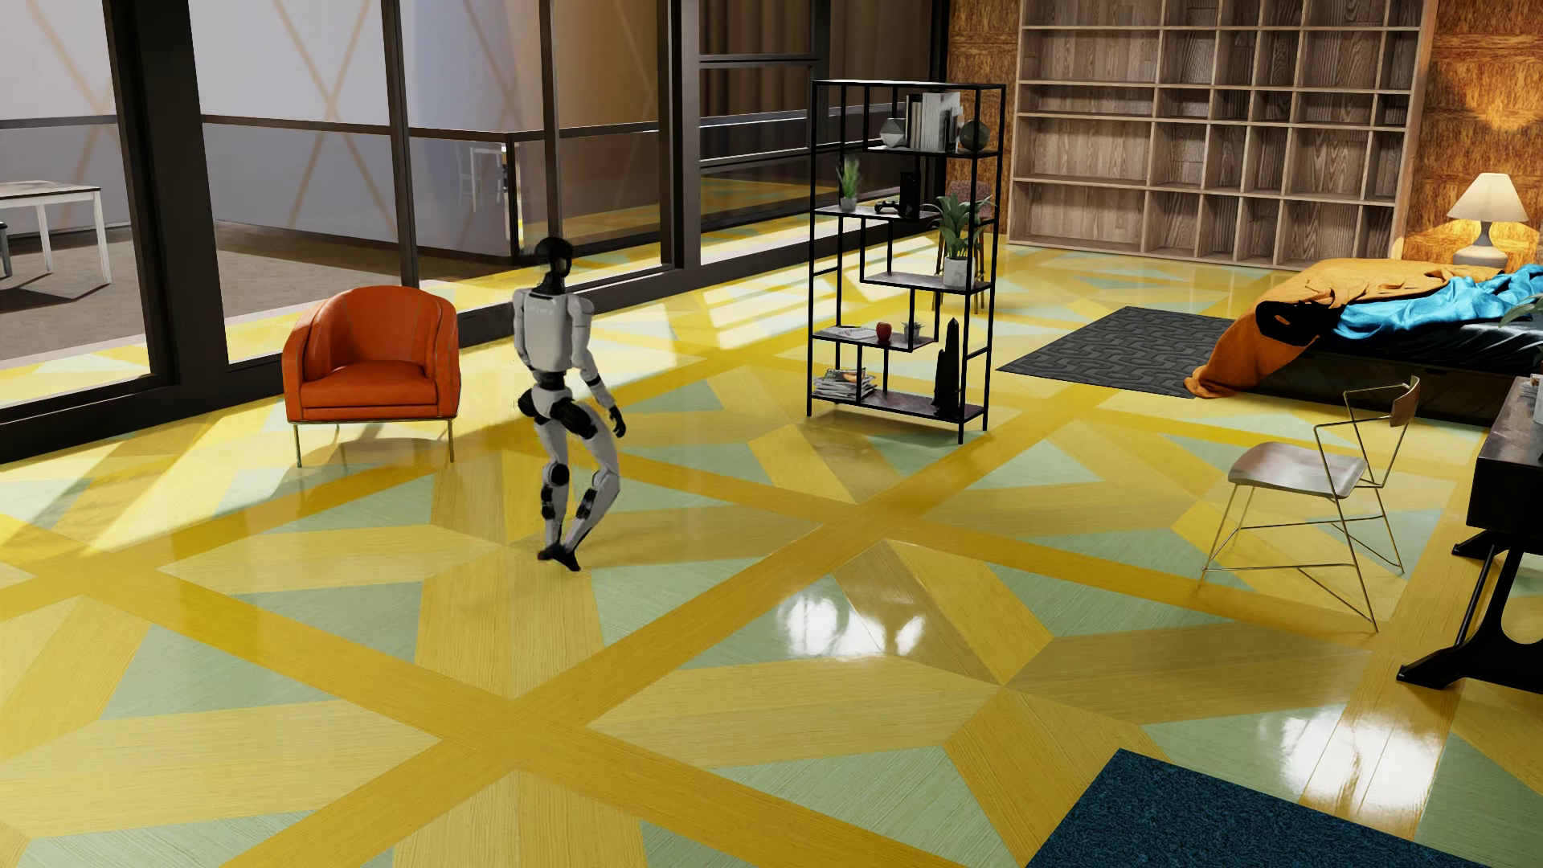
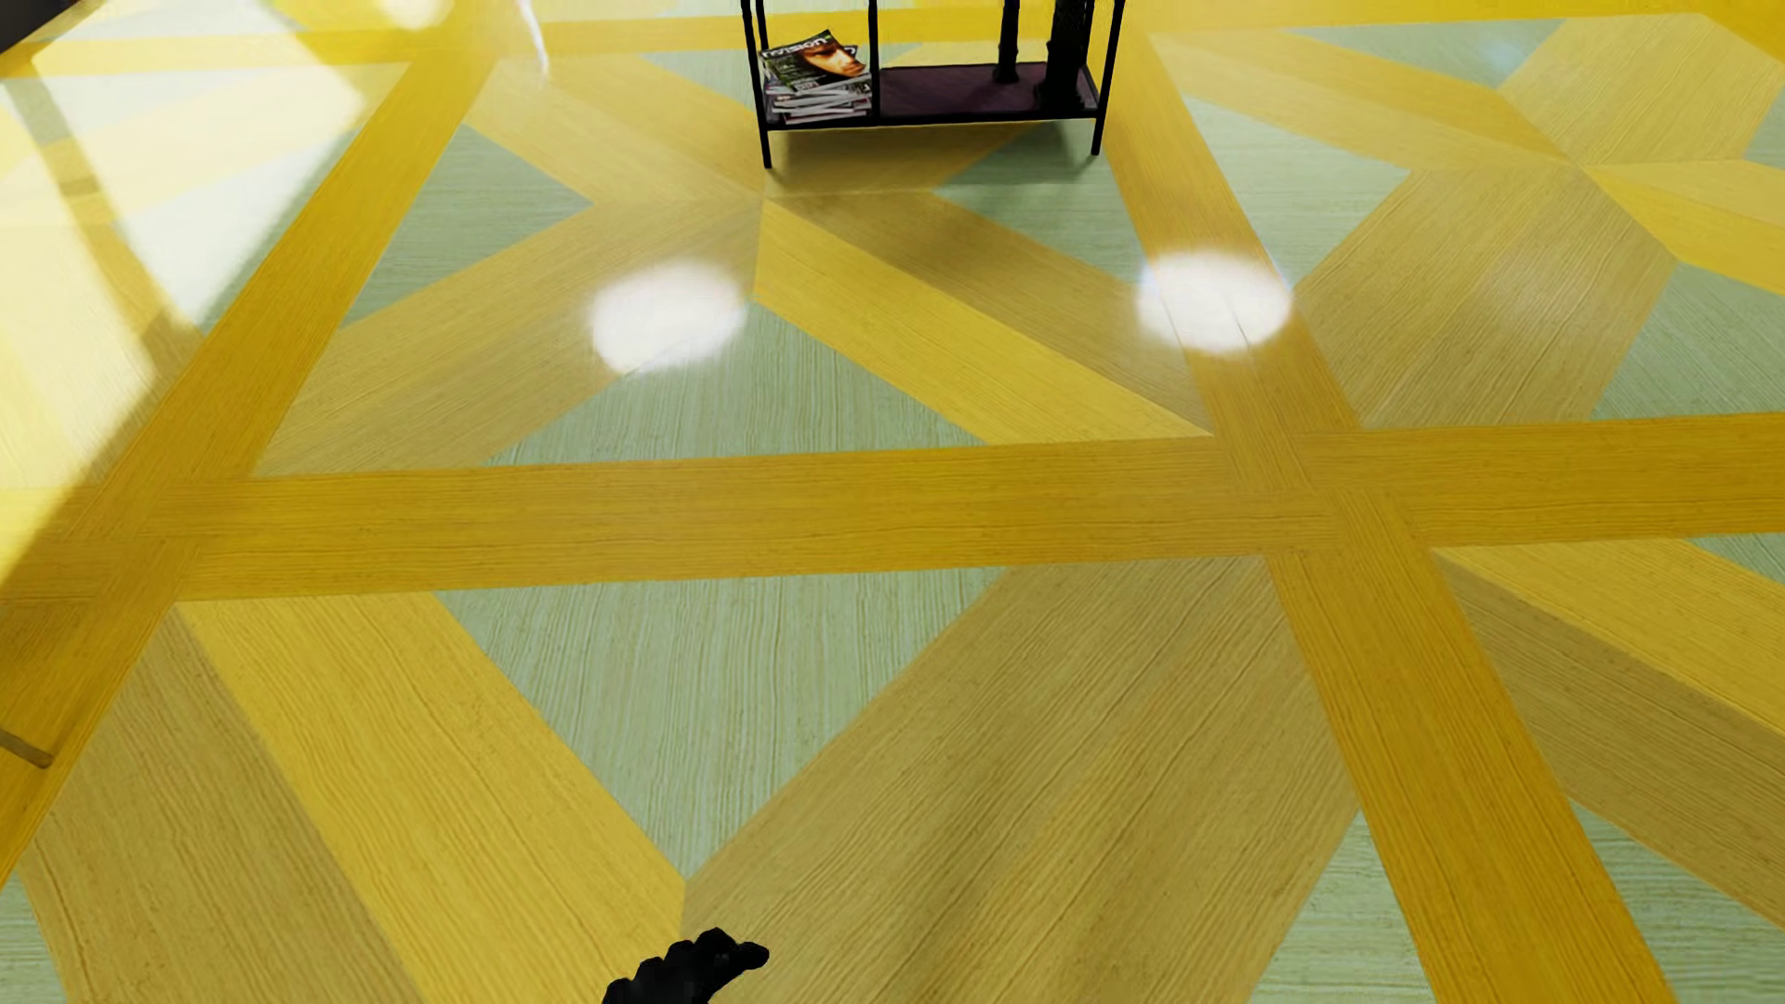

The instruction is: Go to the wood shelves

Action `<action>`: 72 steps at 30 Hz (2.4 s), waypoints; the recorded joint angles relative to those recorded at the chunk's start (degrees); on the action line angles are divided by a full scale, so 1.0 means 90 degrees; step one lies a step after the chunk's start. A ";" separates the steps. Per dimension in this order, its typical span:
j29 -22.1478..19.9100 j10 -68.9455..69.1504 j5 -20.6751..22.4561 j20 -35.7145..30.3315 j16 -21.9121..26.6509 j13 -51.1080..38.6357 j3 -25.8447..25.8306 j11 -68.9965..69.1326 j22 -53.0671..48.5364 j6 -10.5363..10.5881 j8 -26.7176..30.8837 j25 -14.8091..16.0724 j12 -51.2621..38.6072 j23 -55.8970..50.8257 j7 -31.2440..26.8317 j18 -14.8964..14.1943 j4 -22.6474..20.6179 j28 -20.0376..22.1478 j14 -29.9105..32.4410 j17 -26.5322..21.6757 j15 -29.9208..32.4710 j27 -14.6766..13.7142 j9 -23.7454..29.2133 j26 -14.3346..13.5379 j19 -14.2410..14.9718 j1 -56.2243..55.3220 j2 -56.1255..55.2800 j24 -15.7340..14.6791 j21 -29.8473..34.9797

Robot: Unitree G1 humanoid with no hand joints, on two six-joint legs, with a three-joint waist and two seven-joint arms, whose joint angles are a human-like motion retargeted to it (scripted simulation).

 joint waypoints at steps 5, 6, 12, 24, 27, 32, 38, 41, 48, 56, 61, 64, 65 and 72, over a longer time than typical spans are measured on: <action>-0.0297 -0.0409 0.0026 -0.0512 -0.0021 0.0079 -0.0270 -0.4594 -0.0231 0.0002 -0.0248 0.0212 -0.0909 -0.0032 -0.0435 0.0047 -0.0087 -0.0015 -0.0663 0.0223 -0.0442 0.0170 -0.0058 -0.0289 -0.0333 0.1195 -0.0651 -0.0006 -0.0414; -0.0171 -0.0602 0.0112 -0.0618 -0.0026 0.0023 -0.0299 -0.5737 -0.0313 0.0022 -0.0346 0.0116 -0.0983 0.0049 -0.0508 0.0037 -0.0069 -0.0017 -0.0706 0.0227 -0.0334 0.0184 -0.0093 -0.0350 -0.0241 0.1457 -0.0563 -0.0070 -0.0396; -0.0220 -0.0322 0.0700 -0.0764 -0.0123 -0.0047 -0.0451 -0.5079 -0.0043 0.0271 0.0037 -0.0029 -0.0598 0.0338 -0.0717 -0.0213 0.0240 0.0098 -0.0538 0.0518 0.0626 0.0277 -0.0279 -0.0040 -0.0529 0.2653 -0.0776 -0.0348 -0.0823; -0.0401 0.3987 0.2002 0.0311 0.0967 -0.1078 -0.0323 -0.4815 -0.1082 0.1175 -0.0979 -0.0494 0.0715 0.0853 -0.0934 -0.1101 0.1529 0.0084 0.0449 0.0862 -0.1644 -0.0320 -0.0101 0.0054 -0.1404 -0.1974 0.1970 -0.0931 -0.0841; -0.0520 0.0932 0.2162 0.0414 0.0817 -0.1344 -0.0069 -0.5257 -0.1475 0.1200 -0.0717 -0.0355 0.0965 0.0506 -0.0685 -0.0812 0.1643 0.0249 0.0539 0.0726 -0.1861 -0.0480 -0.0112 0.0101 -0.1406 -0.2206 0.2755 -0.0962 -0.0681; -0.0824 -0.1206 0.2219 0.0399 0.0551 -0.1437 0.0198 -0.5423 -0.1079 0.1130 -0.0178 -0.0196 0.1330 0.0357 -0.0448 -0.0493 0.1462 0.0537 0.1290 0.0663 -0.1886 -0.0453 -0.0192 0.0088 -0.1290 -0.1955 0.3880 -0.0529 -0.0424; -0.0297 -0.0150 0.1100 0.0307 0.0079 -0.0594 0.0268 -0.1777 0.0125 0.0545 0.0077 -0.0139 0.1350 0.0711 0.0100 -0.0041 0.0840 0.0477 0.1171 0.0358 0.1329 -0.0329 -0.0258 0.0058 0.0252 -0.1106 0.2941 -0.0141 -0.0181; -0.0107 -0.0039 0.0324 0.0043 0.0038 -0.0246 0.0194 0.0171 0.0313 0.0271 -0.0037 -0.0211 0.0819 0.0270 0.0276 0.0035 0.0463 0.0483 0.0566 -0.0132 0.1420 -0.0539 -0.0159 -0.0110 0.0377 -0.0553 0.1324 0.0134 0.0021; -0.0474 -0.0173 -0.0160 -0.0213 -0.0022 0.0314 -0.0217 -0.3658 -0.0282 0.0115 -0.0638 0.0427 -0.0491 -0.0120 -0.0350 0.0138 -0.0031 0.0603 -0.0458 0.0274 -0.0663 0.0110 -0.0072 -0.0625 -0.0552 0.0921 -0.0375 -0.0026 -0.0862; -0.0243 -0.0254 0.0368 -0.0594 -0.0073 0.0234 -0.0371 -0.5642 -0.0336 0.0292 -0.0812 0.0031 -0.0486 0.0159 -0.0871 0.0041 0.0227 0.0626 -0.0367 0.0613 0.0792 0.0139 -0.0288 -0.0501 -0.0669 0.2467 -0.0097 -0.0299 -0.1062; -0.0281 0.2847 0.1057 -0.0919 0.0361 -0.0089 -0.0487 -0.5399 0.0355 0.0742 -0.1430 -0.0006 0.0028 0.0400 -0.0643 -0.0842 0.1273 -0.0363 0.2207 0.0985 -0.0030 0.0155 -0.0372 -0.0070 -0.1210 0.1341 0.0754 0.0053 -0.1184; -0.0484 0.4890 0.1545 -0.0969 0.0888 -0.0261 -0.0468 -0.5270 0.0144 0.1046 -0.1813 -0.0037 0.0216 0.0520 -0.0496 -0.1509 0.2112 -0.0579 0.2476 0.1016 -0.0552 -0.0173 -0.0312 -0.0190 -0.1329 -0.0072 0.1195 0.0076 -0.1135; -0.0538 0.5118 0.1692 -0.0684 0.0948 -0.0393 -0.0442 -0.5239 -0.0029 0.1116 -0.1855 -0.0069 0.0369 0.0597 -0.0564 -0.1407 0.2099 -0.0476 0.1925 0.1035 -0.0699 -0.0163 -0.0289 -0.0097 -0.1357 -0.0473 0.1360 -0.0138 -0.1134; -0.0480 0.0335 0.2169 0.0217 0.0687 -0.1013 0.0054 -0.5705 -0.0604 0.1178 -0.1108 -0.0167 0.1004 0.0301 -0.1529 -0.0809 0.1505 0.0043 0.0659 0.0879 -0.1093 -0.0540 -0.0269 0.0249 -0.1363 -0.1399 0.2474 -0.0748 -0.0668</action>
